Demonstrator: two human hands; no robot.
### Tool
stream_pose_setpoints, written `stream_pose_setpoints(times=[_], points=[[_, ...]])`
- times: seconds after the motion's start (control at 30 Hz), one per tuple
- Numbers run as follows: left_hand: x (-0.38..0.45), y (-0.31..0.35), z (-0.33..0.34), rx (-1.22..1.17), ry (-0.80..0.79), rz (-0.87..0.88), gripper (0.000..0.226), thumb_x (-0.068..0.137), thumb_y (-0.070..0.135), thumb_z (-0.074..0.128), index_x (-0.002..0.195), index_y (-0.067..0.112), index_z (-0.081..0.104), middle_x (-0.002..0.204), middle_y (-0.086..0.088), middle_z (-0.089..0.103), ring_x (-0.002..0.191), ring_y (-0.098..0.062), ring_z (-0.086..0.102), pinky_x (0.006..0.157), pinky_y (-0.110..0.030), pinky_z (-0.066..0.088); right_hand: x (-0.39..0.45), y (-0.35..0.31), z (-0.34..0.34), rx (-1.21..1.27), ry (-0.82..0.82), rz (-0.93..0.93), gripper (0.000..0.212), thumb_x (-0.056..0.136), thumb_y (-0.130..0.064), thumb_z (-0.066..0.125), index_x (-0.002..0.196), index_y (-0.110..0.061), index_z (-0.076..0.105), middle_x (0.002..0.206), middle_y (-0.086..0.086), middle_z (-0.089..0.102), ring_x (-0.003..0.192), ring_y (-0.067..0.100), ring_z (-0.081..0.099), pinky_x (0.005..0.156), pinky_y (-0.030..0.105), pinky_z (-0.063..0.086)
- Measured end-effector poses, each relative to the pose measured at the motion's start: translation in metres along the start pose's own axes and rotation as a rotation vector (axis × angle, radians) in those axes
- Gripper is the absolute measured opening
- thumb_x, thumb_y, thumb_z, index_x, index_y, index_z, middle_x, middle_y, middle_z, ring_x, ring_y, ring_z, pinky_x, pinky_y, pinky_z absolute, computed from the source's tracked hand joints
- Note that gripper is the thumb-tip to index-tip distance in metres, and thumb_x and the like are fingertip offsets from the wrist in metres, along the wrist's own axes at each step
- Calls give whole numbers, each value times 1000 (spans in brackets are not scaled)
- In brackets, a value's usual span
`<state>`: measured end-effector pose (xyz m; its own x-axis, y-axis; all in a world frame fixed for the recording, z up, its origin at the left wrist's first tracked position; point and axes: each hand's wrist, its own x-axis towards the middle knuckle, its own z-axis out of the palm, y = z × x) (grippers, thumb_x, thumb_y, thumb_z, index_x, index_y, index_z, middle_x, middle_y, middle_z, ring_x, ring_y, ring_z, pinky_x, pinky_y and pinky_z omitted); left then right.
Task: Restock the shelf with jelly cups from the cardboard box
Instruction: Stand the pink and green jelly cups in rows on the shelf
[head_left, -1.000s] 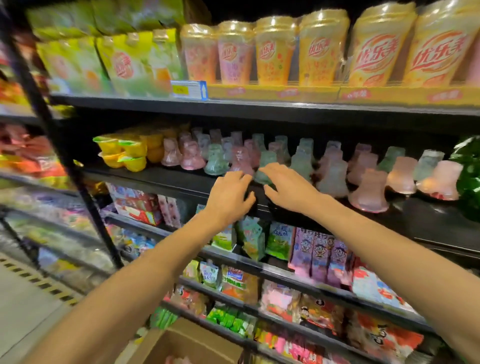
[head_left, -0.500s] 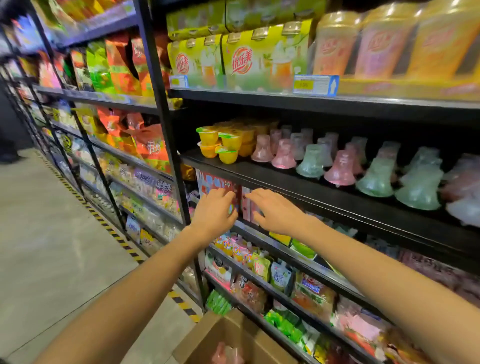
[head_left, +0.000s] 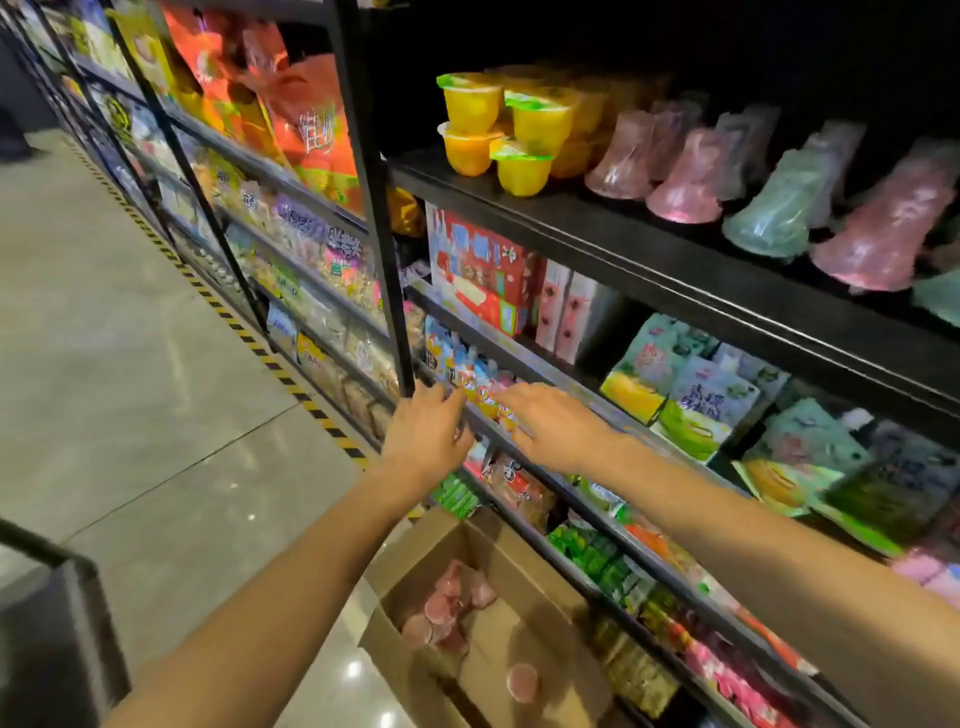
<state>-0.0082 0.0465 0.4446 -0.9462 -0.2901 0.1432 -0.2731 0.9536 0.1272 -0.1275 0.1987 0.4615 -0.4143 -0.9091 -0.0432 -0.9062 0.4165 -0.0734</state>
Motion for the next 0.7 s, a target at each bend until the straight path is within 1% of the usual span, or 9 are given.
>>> stream_pose_setpoints(times=[0.1, 0.17, 0.23, 0.33, 0.4, 0.47, 0.57, 0.63, 0.7], points=[[-5, -3, 36, -12, -80, -44, 35, 92, 33, 53, 119, 12, 55, 111, -11, 57, 105, -32, 53, 81, -44, 46, 5, 9, 43, 75, -67, 20, 47, 91, -14, 49, 138, -12, 48, 129, 11, 56, 117, 32, 53, 91, 39, 43], [-8, -6, 65, -49, -101, -70, 38, 89, 31, 55, 121, 10, 55, 110, -12, 58, 104, -34, 55, 82, -44, 46, 7, 14, 75, 109, -89, 37, 48, 91, -17, 48, 138, -13, 49, 130, 10, 57, 120, 31, 53, 95, 41, 45], [-16, -8, 100, -114, -123, -140, 36, 86, 29, 56, 116, 9, 59, 105, -14, 60, 99, -35, 57, 80, -43, 48, 6, 18, 110, 181, -116, 80, 44, 91, -19, 46, 135, -14, 52, 127, 8, 59, 120, 29, 54, 98, 40, 44], [-43, -9, 169, -178, -232, -232, 40, 80, 31, 52, 113, 9, 61, 101, -13, 63, 93, -37, 60, 78, -44, 50, -4, 25, 171, 294, -190, 133, 29, 90, -16, 44, 115, -10, 58, 112, 10, 61, 106, 28, 56, 83, 37, 40], [-64, -8, 217, -186, -334, -276, 37, 84, 30, 52, 116, 13, 58, 106, -11, 61, 97, -35, 59, 79, -41, 49, -11, 29, 220, 376, -237, 162, 26, 88, -14, 48, 109, -6, 60, 107, 13, 63, 105, 32, 57, 88, 41, 43], [-79, -7, 267, -209, -409, -316, 36, 89, 32, 52, 122, 17, 53, 113, -8, 59, 104, -32, 57, 83, -40, 46, -18, 28, 271, 473, -283, 220, 32, 88, -21, 49, 116, -11, 61, 111, 13, 65, 107, 34, 60, 89, 46, 49], [-95, -8, 346, -216, -472, -341, 44, 94, 39, 50, 134, 21, 46, 121, -7, 58, 108, -29, 57, 90, -38, 47, -23, 23, 352, 580, -360, 260, 46, 85, -20, 52, 131, -26, 56, 118, 8, 64, 106, 29, 62, 89, 46, 52], [-104, -11, 398, -240, -492, -361, 40, 92, 39, 51, 130, 27, 46, 119, -5, 58, 107, -28, 56, 91, -40, 48, -28, 24, 410, 586, -425, 294, 53, 81, -29, 46, 134, -30, 51, 120, 2, 63, 108, 26, 62, 91, 44, 52], [-110, -15, 447, -273, -525, -420, 34, 90, 39, 51, 123, 31, 48, 110, -2, 60, 100, -26, 58, 87, -40, 54, -32, 24, 459, 568, -480, 349, 54, 84, -32, 47, 138, -30, 49, 127, 2, 62, 117, 27, 58, 99, 43, 48]])
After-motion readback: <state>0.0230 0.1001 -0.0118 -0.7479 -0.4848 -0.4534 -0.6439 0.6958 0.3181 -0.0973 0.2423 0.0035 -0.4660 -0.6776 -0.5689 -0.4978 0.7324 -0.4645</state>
